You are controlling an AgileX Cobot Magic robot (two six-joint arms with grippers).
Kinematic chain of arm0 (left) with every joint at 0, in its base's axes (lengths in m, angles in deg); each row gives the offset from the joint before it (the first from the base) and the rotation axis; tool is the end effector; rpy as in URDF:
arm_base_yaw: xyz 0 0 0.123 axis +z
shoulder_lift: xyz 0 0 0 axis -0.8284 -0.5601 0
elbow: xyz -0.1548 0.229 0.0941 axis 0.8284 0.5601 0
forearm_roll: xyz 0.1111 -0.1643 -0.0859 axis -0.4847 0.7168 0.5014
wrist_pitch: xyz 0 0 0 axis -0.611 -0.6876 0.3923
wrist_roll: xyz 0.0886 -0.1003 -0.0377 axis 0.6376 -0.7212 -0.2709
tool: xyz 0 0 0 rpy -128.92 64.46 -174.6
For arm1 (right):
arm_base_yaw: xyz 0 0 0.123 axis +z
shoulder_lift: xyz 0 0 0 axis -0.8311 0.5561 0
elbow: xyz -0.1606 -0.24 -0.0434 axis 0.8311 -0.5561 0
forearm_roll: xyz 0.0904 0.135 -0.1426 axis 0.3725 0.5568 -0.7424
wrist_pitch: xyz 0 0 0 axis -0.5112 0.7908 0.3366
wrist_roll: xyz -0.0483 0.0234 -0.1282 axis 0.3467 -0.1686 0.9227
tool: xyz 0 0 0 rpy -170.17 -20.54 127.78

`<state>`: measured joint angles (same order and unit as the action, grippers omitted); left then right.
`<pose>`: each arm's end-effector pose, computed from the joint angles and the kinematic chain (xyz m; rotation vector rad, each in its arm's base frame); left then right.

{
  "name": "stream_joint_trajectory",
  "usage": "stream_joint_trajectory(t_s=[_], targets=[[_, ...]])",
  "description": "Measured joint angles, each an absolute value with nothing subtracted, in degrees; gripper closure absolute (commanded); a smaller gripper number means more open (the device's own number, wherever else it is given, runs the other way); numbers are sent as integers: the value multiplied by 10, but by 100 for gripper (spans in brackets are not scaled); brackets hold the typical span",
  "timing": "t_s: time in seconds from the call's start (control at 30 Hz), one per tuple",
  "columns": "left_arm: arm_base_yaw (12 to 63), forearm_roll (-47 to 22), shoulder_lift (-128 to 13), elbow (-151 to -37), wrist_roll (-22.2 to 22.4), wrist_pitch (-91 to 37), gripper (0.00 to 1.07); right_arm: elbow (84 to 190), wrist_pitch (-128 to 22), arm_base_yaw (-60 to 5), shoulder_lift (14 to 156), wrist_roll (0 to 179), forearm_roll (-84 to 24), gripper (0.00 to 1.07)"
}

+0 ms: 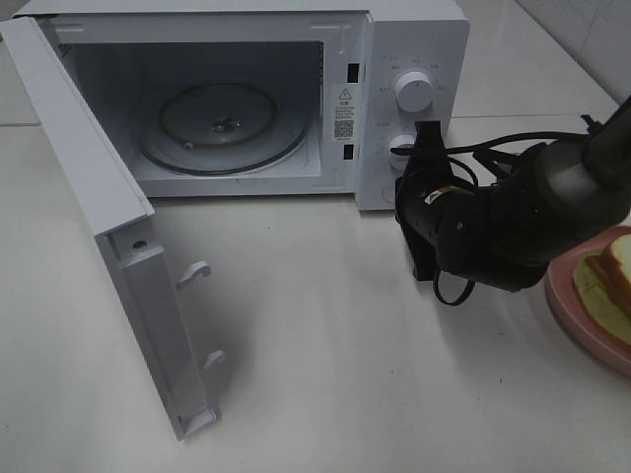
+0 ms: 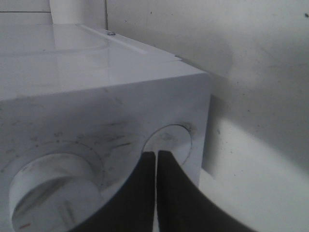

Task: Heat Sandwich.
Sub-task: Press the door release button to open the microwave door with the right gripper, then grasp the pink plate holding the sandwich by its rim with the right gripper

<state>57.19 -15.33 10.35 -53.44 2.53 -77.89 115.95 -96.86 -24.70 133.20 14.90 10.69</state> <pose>-0.0026 -0.0248 0.2421 0.1004 2.0489 -0.1632 0.3663 0.1461 0.1258 1.4537 1.5174 0.9758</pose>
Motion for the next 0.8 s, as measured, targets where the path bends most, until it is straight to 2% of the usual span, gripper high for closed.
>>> stream_joint_trajectory(t_s=[0.47,0.8], targets=[[572,-153,103,-534,25,-779,9,1056,-906,-247,1217,187,70,106],[572,-153,103,-534,25,-779,9,1047,-770,-247,1138,396,62,104]])
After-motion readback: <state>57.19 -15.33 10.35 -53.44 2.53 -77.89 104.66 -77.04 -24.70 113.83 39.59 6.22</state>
